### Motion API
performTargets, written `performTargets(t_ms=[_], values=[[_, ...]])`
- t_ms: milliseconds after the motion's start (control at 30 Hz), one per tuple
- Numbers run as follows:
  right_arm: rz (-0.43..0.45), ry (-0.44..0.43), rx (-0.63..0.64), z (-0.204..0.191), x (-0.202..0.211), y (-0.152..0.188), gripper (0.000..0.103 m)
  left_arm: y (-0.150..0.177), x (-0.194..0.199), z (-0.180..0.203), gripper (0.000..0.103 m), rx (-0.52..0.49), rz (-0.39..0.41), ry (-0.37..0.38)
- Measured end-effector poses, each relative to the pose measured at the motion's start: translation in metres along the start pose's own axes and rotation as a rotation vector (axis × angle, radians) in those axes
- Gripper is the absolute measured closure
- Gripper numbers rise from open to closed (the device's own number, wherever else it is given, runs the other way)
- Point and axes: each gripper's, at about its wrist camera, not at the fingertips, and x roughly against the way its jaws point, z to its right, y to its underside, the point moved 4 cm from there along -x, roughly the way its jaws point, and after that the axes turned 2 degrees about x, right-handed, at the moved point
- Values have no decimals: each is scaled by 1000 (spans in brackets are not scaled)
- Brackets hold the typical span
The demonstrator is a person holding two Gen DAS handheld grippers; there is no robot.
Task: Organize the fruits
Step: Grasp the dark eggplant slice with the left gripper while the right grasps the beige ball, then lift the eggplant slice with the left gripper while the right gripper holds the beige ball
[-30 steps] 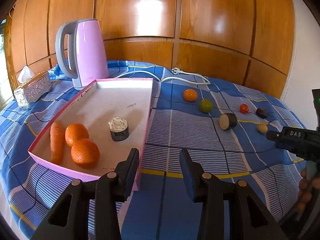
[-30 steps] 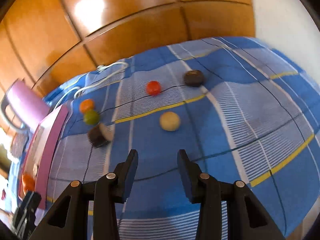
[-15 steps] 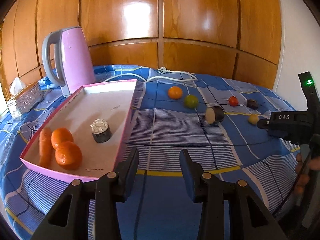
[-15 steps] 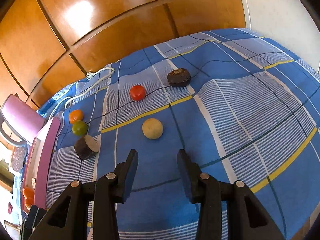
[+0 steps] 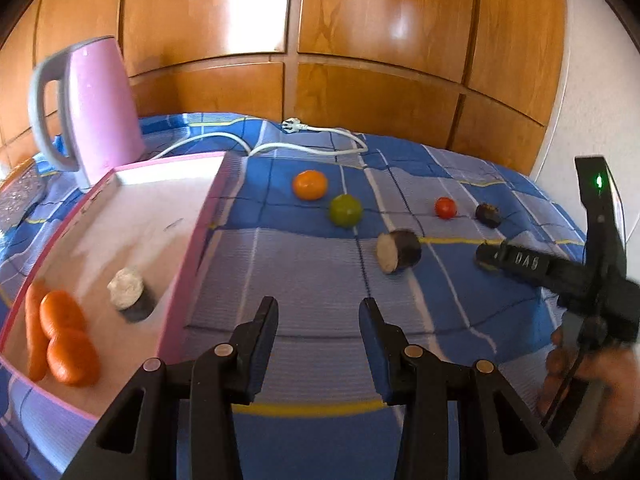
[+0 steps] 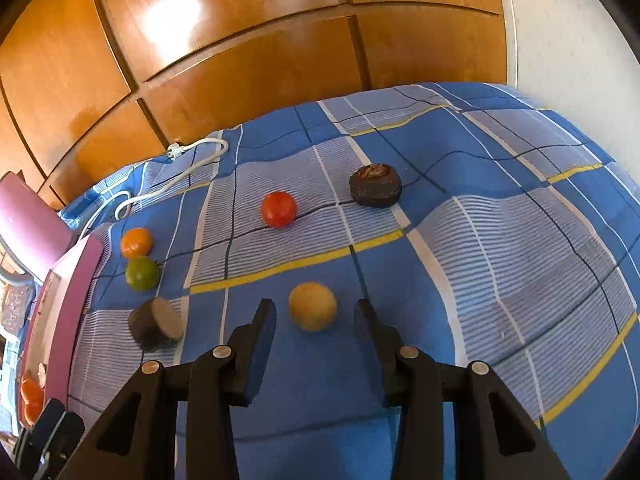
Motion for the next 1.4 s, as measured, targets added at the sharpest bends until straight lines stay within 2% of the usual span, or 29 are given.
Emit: performTargets(t_ms=[100, 167, 267, 333, 500, 900, 933, 1000, 1233, 1400], values=[[-4, 4, 16, -1, -4, -1, 63, -10, -12, 6, 60, 3, -28, 27], [-11, 7, 27, -1, -6, -1, 76, -16, -20, 9, 60, 23, -45, 48], [-11, 9, 46, -2, -6, 0, 76, -25, -31, 16, 59, 35, -59, 69], [-13, 4, 47, -1, -6, 0, 76, -30, -39, 24, 55, 23, -64, 78], [-15, -4, 46, 0, -7, 0, 76, -36, -57, 41, 55, -5, -89, 102], [-17, 0, 60, -2, -8, 2, 76, -43, -97, 60, 53, -10, -149, 102], [-16, 0, 60, -2, -7, 2, 76, -42, -101, 60, 54, -14, -151, 85], [-14, -1, 63, -2, -8, 2, 76, -40, -105, 57, 64, 1, -162, 84], [-9, -14, 57, -1, -7, 3, 76, -24, -80, 32, 64, 45, -128, 74], [-13, -23, 48, 0, -8, 3, 76, 4, -49, 22, 64, 9, -69, 30]])
